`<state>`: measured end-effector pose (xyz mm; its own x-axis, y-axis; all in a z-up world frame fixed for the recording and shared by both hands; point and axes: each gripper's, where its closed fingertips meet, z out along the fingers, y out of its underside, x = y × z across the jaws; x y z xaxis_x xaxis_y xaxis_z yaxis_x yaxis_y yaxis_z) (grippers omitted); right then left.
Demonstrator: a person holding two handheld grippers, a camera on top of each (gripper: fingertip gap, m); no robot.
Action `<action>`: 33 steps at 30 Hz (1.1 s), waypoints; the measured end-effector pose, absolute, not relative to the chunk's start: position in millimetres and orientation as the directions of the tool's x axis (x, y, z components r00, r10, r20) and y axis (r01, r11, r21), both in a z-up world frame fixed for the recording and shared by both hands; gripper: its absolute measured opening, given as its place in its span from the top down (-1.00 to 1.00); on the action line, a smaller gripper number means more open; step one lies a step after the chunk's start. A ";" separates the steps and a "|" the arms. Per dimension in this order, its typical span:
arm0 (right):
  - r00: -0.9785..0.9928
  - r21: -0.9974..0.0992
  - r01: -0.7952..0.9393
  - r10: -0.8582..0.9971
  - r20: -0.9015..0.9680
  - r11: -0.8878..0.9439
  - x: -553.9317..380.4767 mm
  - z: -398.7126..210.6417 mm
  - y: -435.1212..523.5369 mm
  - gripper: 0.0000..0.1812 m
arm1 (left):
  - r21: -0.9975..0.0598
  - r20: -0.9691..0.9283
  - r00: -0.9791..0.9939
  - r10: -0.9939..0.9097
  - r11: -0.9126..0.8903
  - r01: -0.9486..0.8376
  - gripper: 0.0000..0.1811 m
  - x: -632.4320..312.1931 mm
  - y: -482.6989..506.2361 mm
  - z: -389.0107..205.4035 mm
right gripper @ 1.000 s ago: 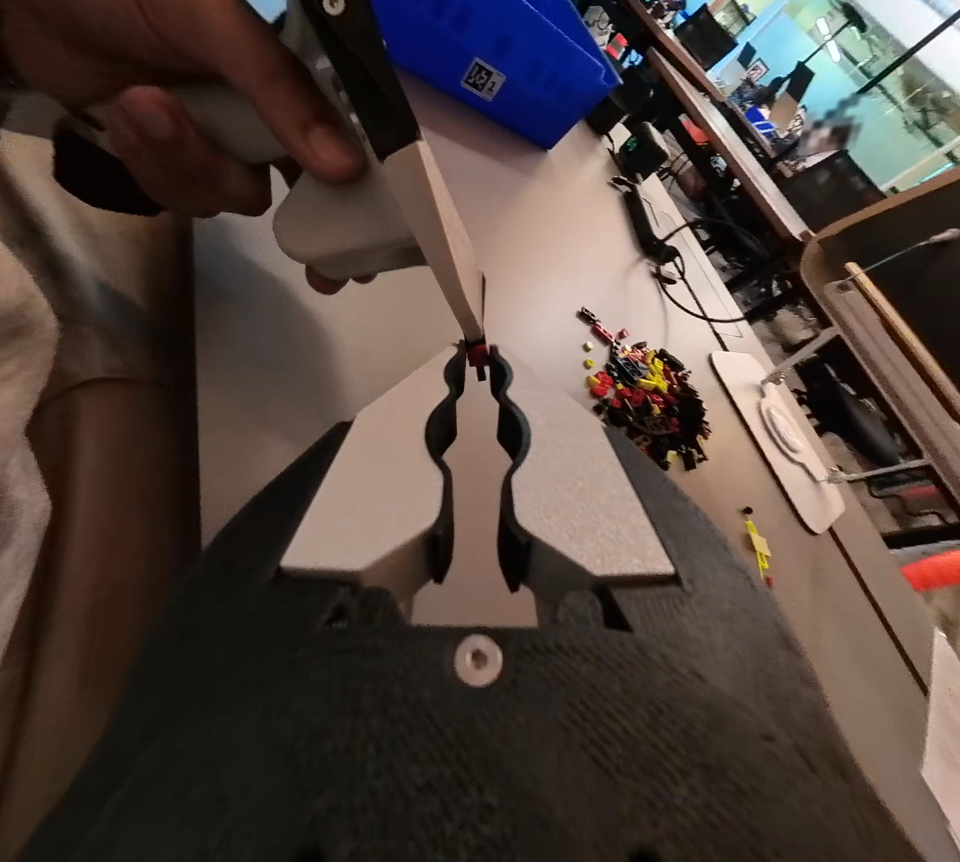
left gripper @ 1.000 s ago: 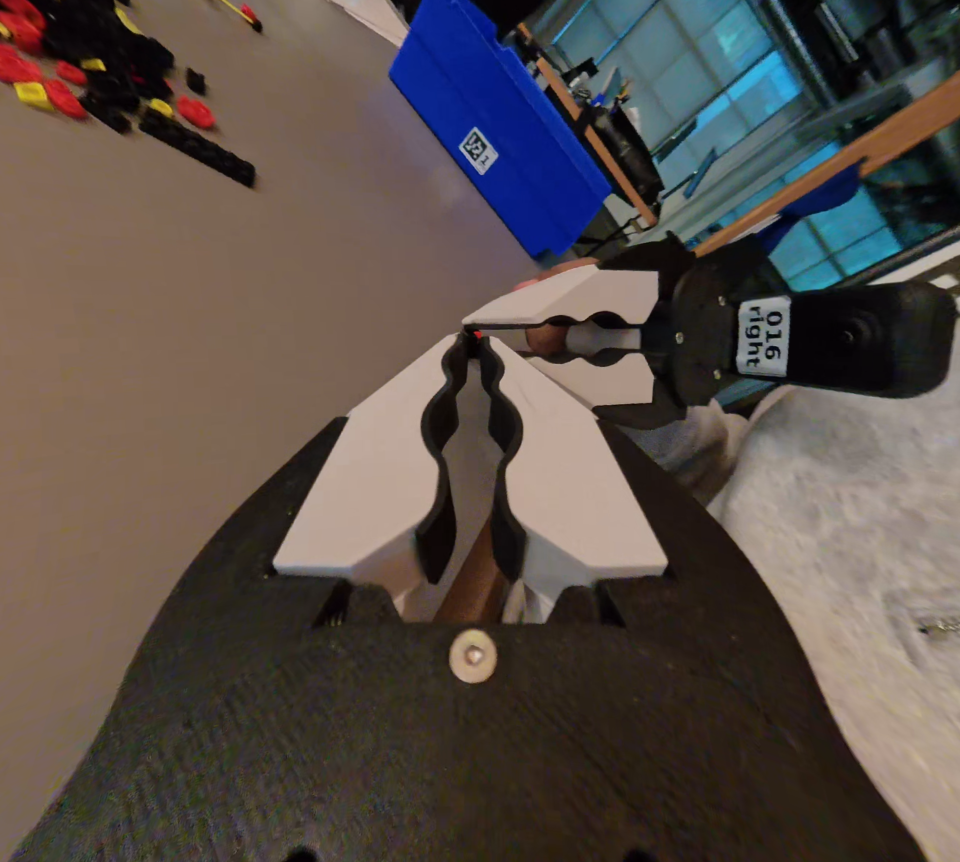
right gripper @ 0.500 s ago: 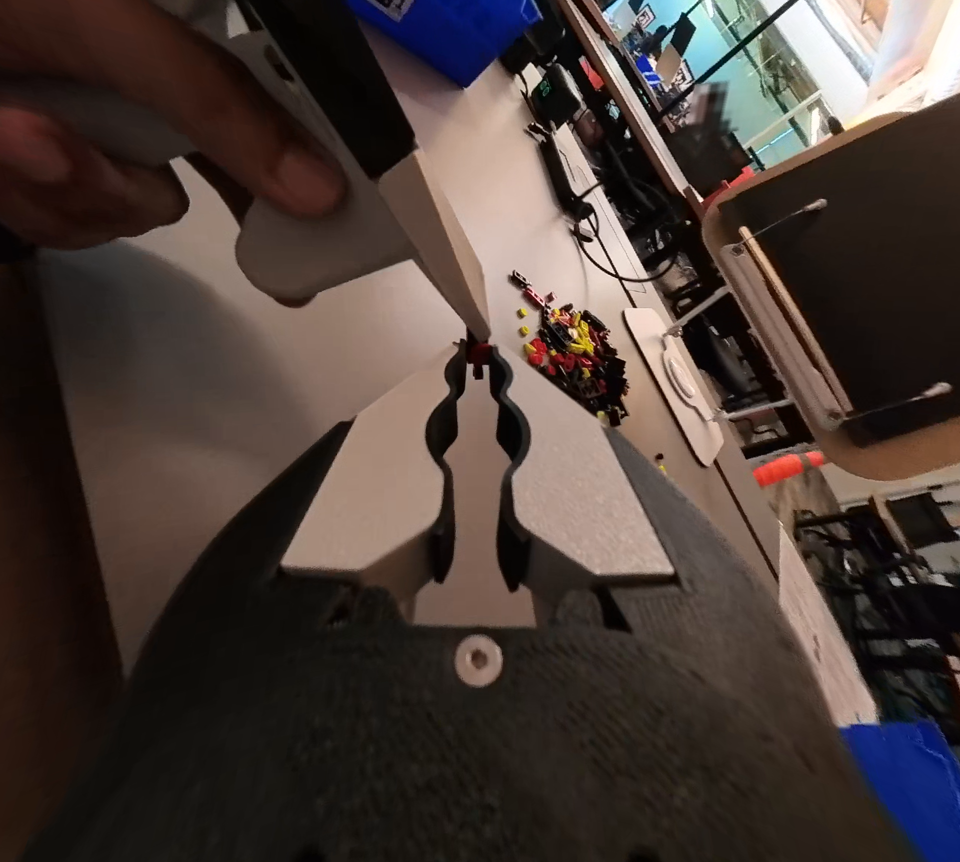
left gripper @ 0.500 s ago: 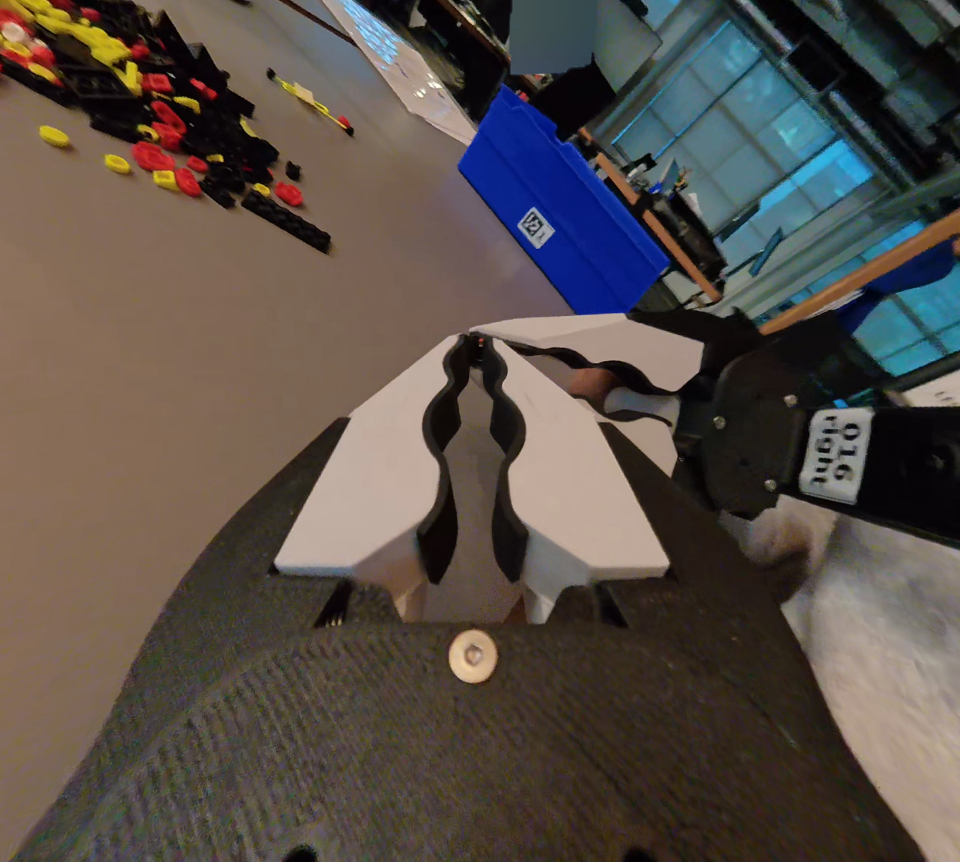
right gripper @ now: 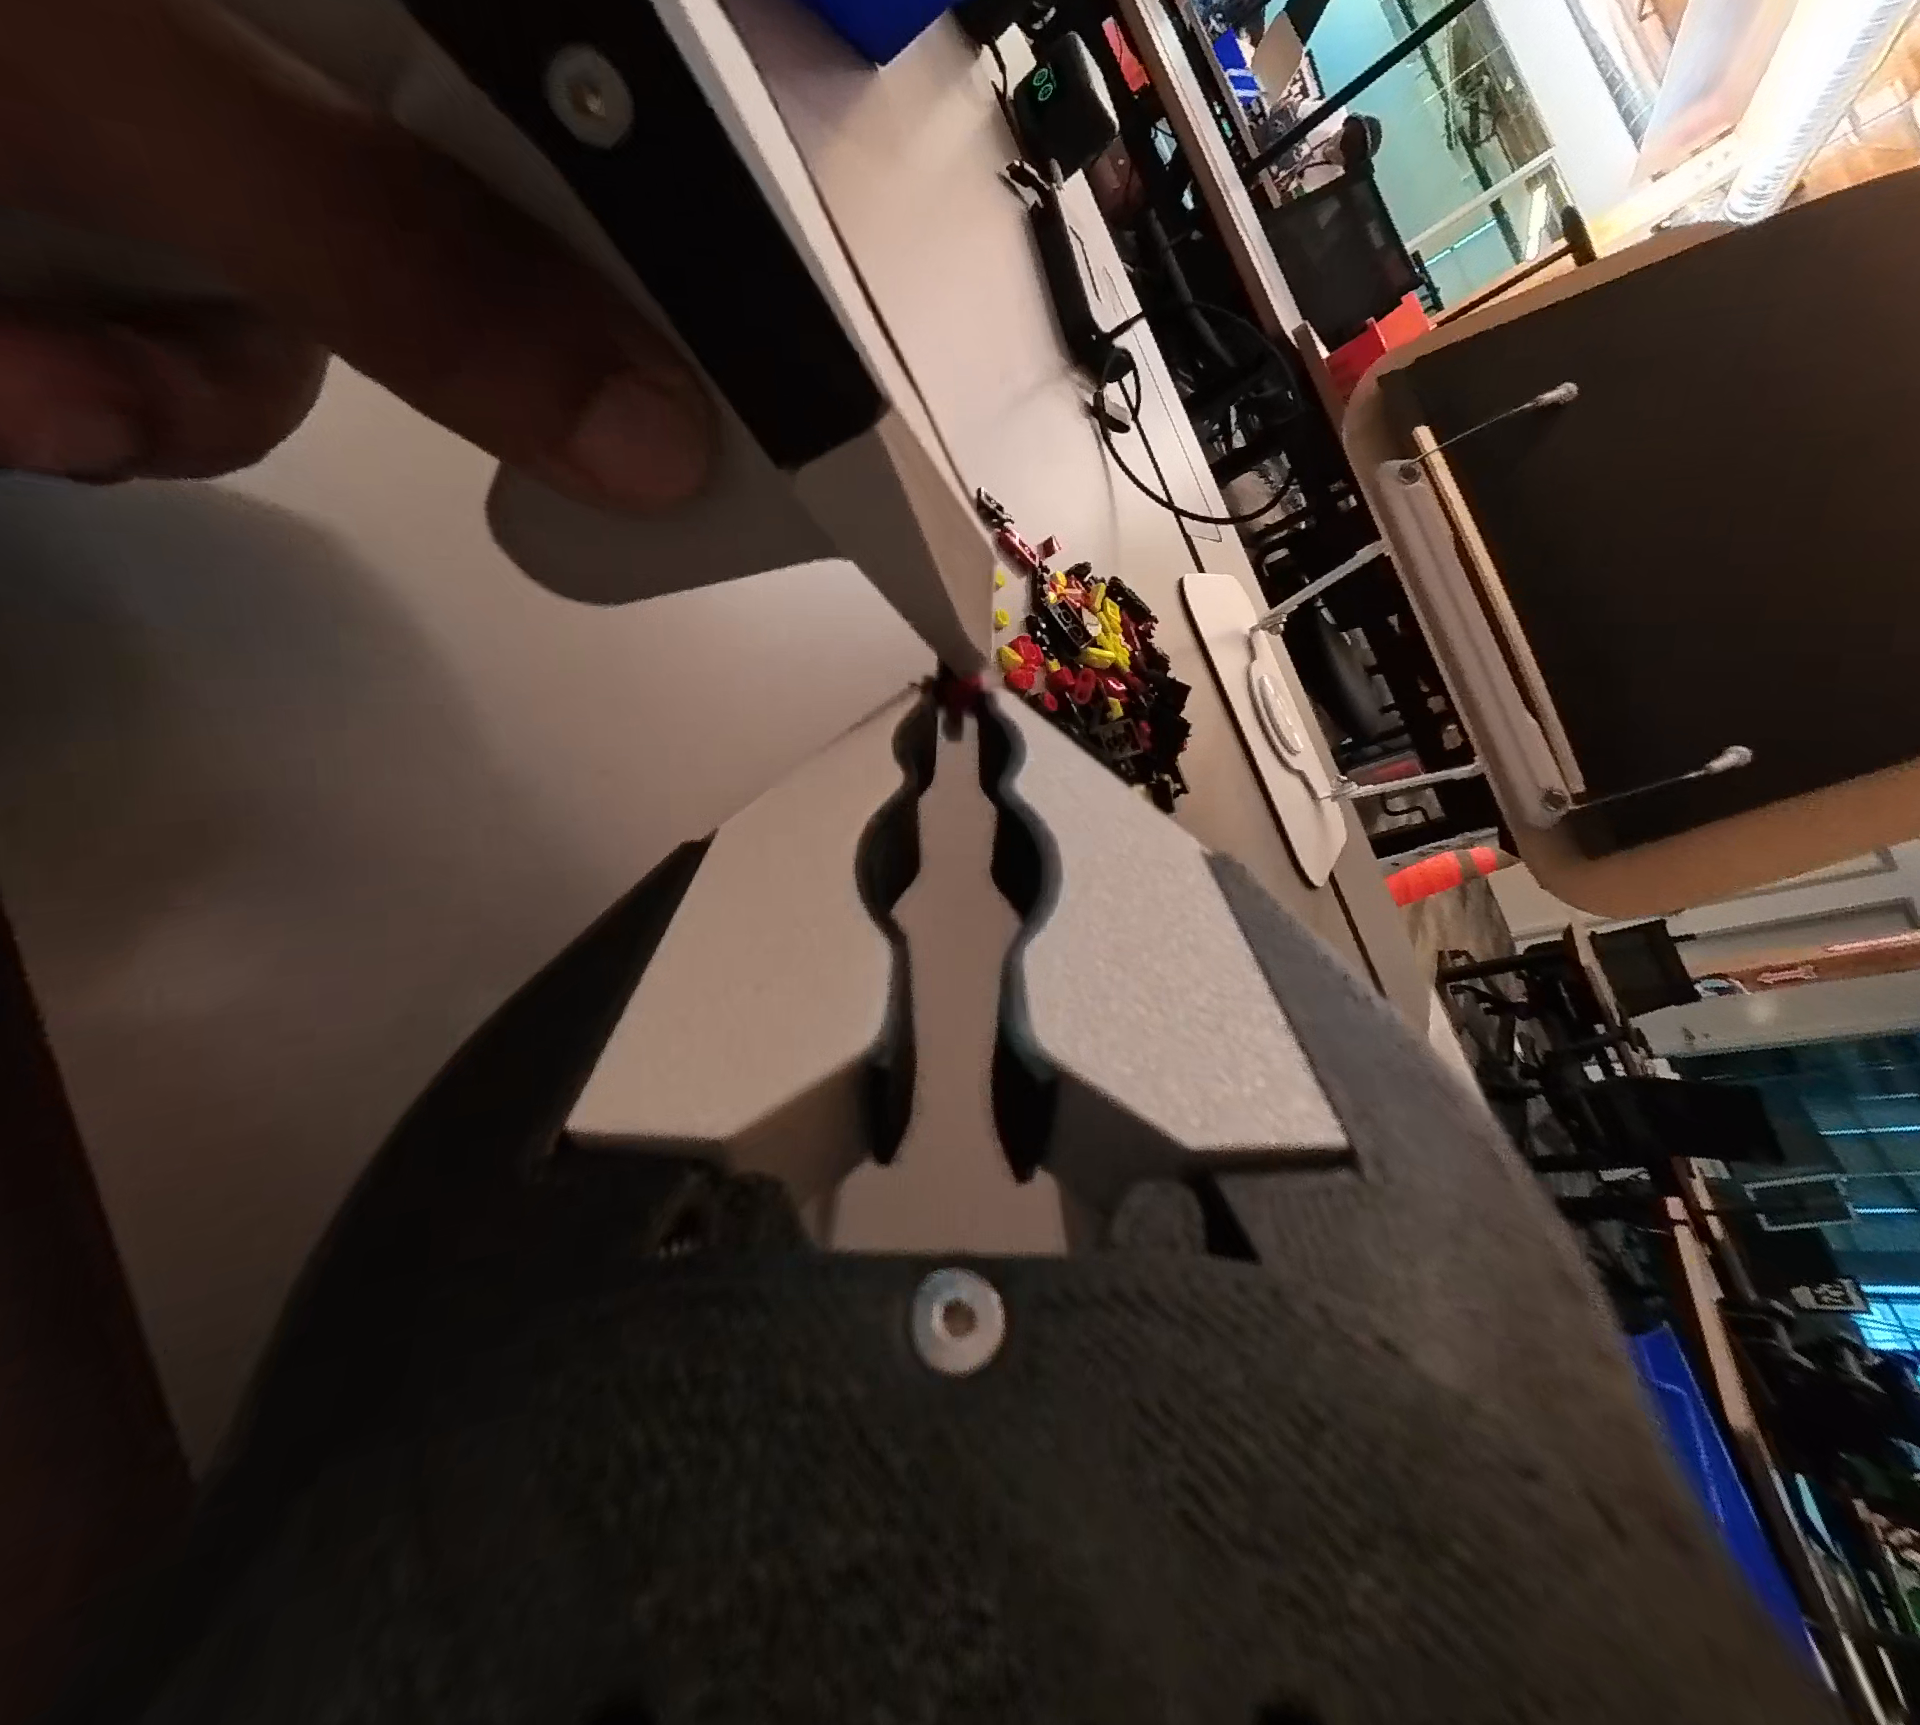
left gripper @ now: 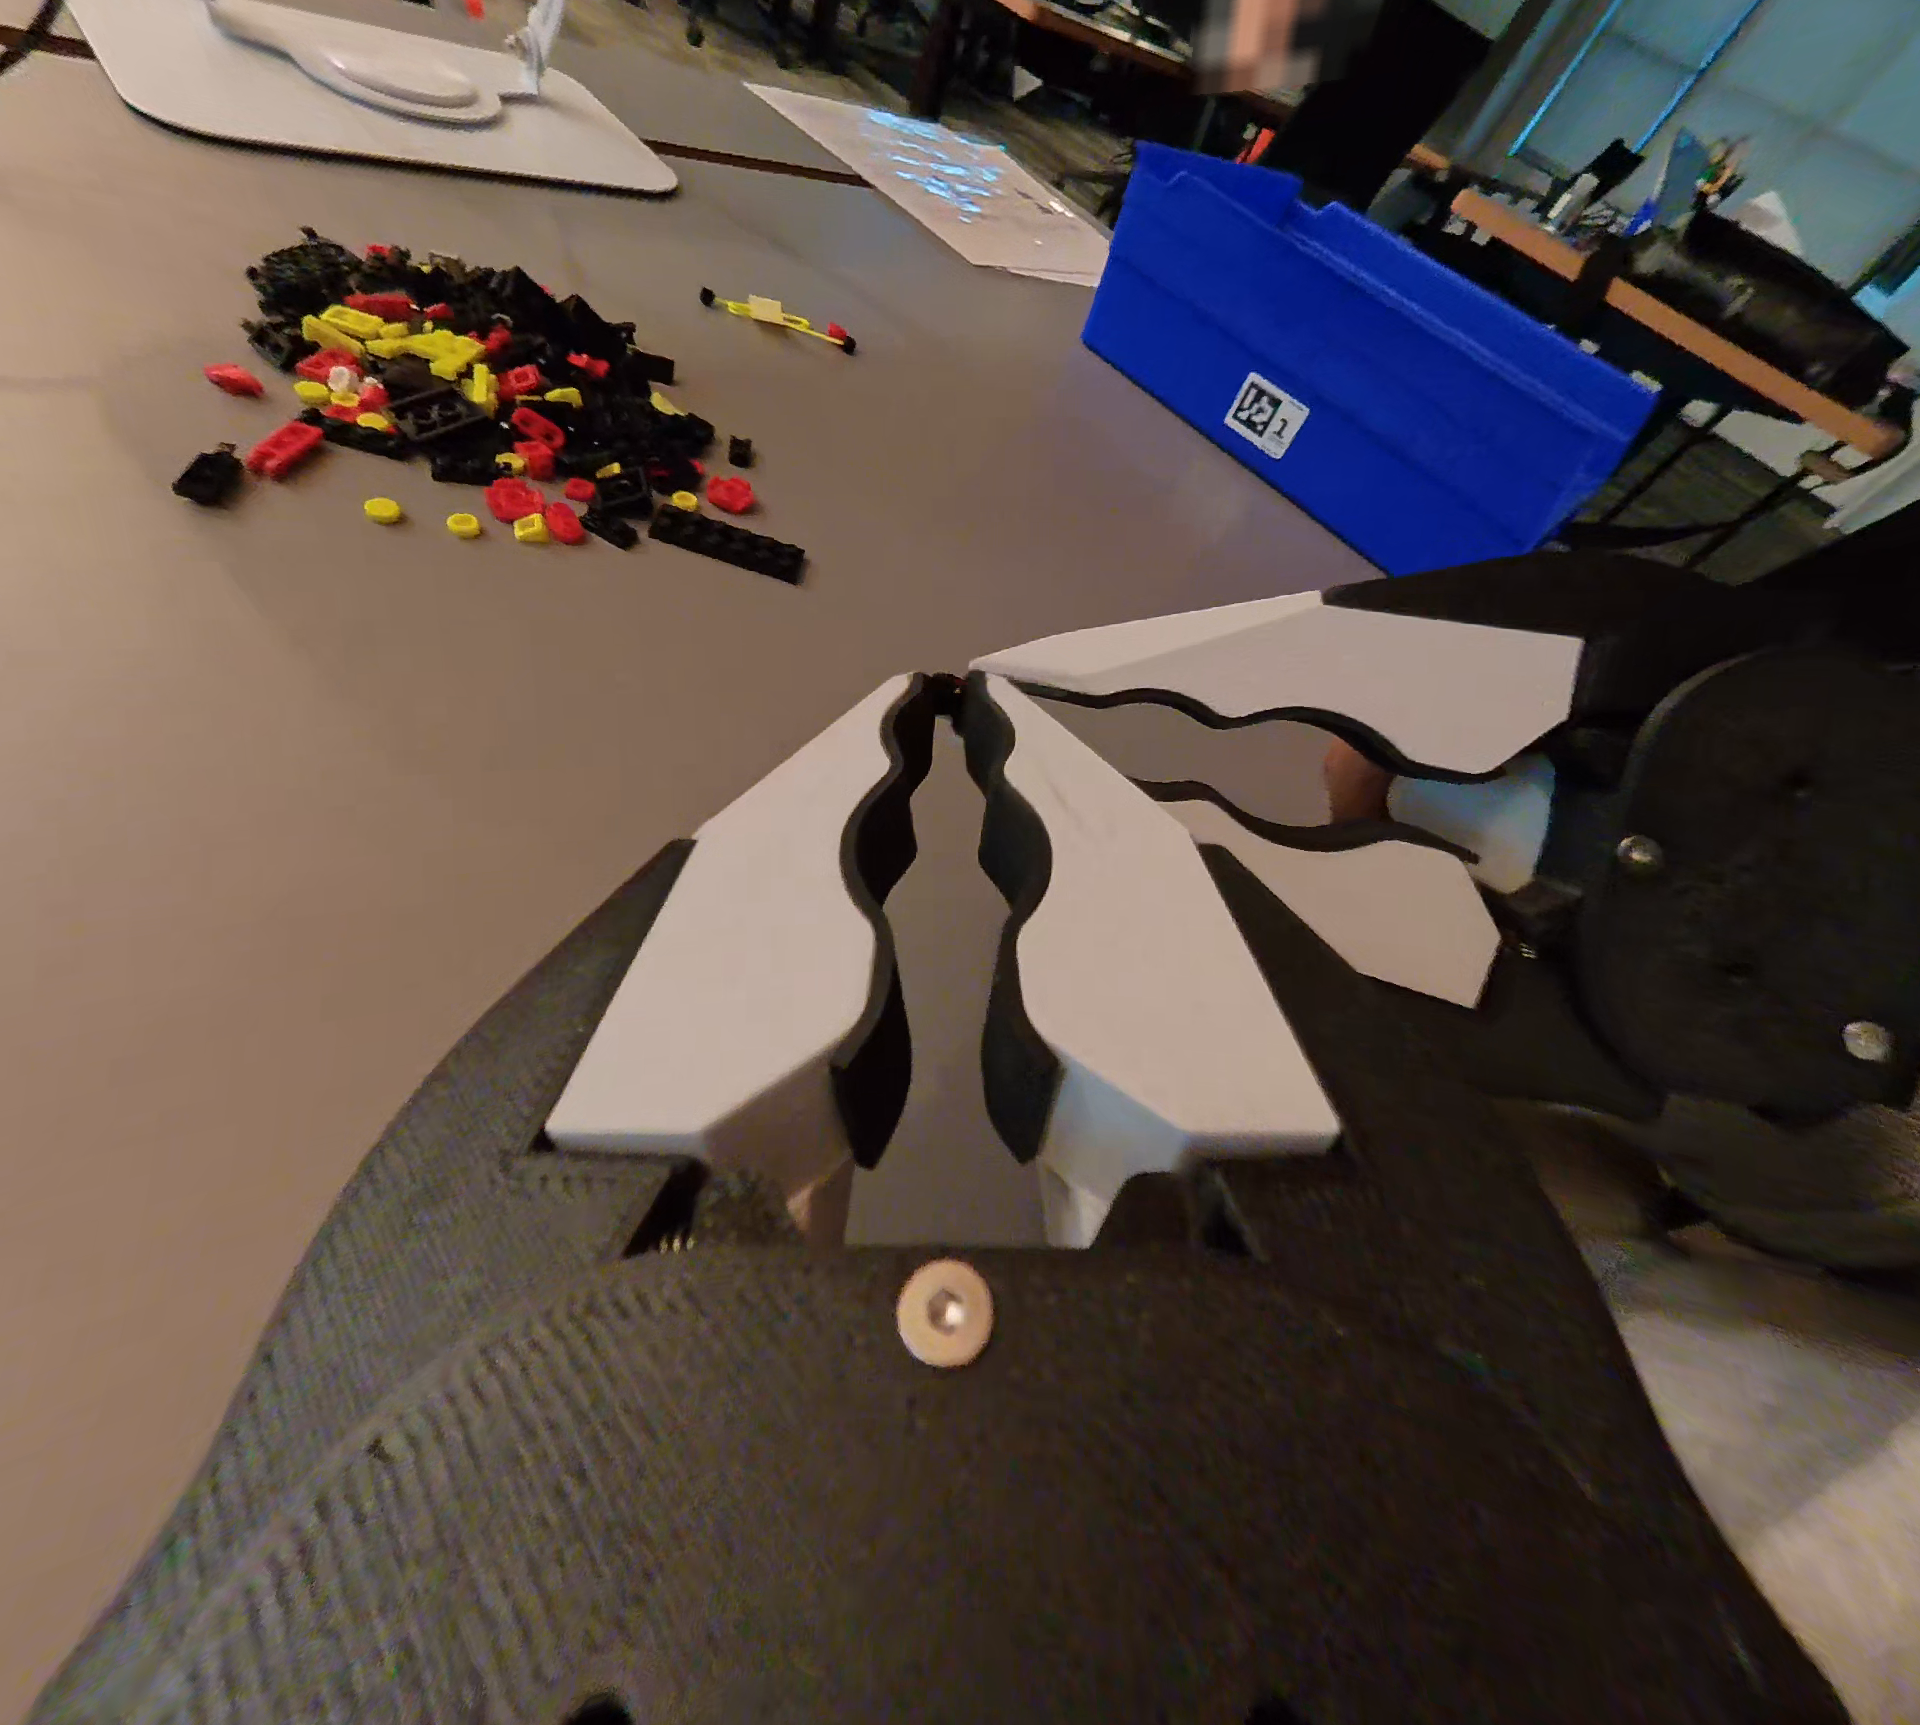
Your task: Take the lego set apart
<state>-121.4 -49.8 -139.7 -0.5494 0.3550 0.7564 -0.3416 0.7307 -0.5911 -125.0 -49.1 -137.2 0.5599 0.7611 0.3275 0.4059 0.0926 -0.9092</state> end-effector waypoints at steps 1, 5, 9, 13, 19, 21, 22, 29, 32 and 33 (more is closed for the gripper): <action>-0.548 -0.606 -0.365 0.363 0.754 0.707 -116.3 -134.7 -51.5 1.00 | -0.916 0.267 0.423 0.866 0.092 0.391 1.00 -140.1 -74.3 -143.8; -0.546 -0.626 -0.345 0.393 0.740 0.699 -113.5 -134.1 -46.9 1.00 | -0.854 0.454 0.397 0.798 0.261 0.450 1.00 -155.5 -112.5 -134.1; -0.650 -0.736 -0.249 0.455 0.608 0.629 -129.9 -142.5 -36.4 1.00 | -0.858 0.431 0.444 0.785 0.205 0.471 1.00 -148.5 -87.0 -147.3; -0.699 -0.815 -0.205 0.502 0.510 0.542 -130.7 -141.0 -31.6 1.00 | -0.828 0.488 0.450 0.748 0.234 0.509 1.00 -147.0 -88.4 -145.6; -0.686 -0.797 -0.237 0.485 0.542 0.556 -134.4 -143.7 -32.1 1.00 | -0.811 0.533 0.462 0.709 0.272 0.518 1.00 -142.2 -89.6 -141.3; -0.700 -0.816 -0.235 0.491 0.519 0.528 -133.2 -141.4 -35.0 1.00 | -0.807 0.548 0.464 0.696 0.294 0.512 1.00 -142.0 -92.4 -138.7; -0.711 -0.831 -0.228 0.496 0.498 0.508 -133.5 -139.4 -36.6 1.00 | -0.805 0.557 0.467 0.686 0.310 0.505 1.00 -142.2 -94.9 -135.6; -0.870 -0.948 -0.052 0.452 0.198 0.315 -166.8 -116.0 -76.7 0.91 | -0.816 0.550 0.441 0.709 0.344 0.464 1.00 -154.4 -138.6 -124.2; -0.935 -0.977 0.058 0.355 0.020 0.207 -195.0 -92.6 -118.2 0.85 | -0.830 0.535 0.408 0.739 0.370 0.419 1.00 -164.9 -172.3 -115.4; -0.947 -0.980 0.081 0.322 -0.018 0.183 -207.5 -83.8 -134.1 0.84 | -0.830 0.538 0.402 0.741 0.382 0.407 1.00 -168.1 -182.8 -112.5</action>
<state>-207.5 -134.1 -83.8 -0.9467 0.3217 -0.0182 0.0809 0.1829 -0.9798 -168.1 -182.8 -112.5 0.4016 0.7411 0.5381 0.4071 0.3818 -0.8297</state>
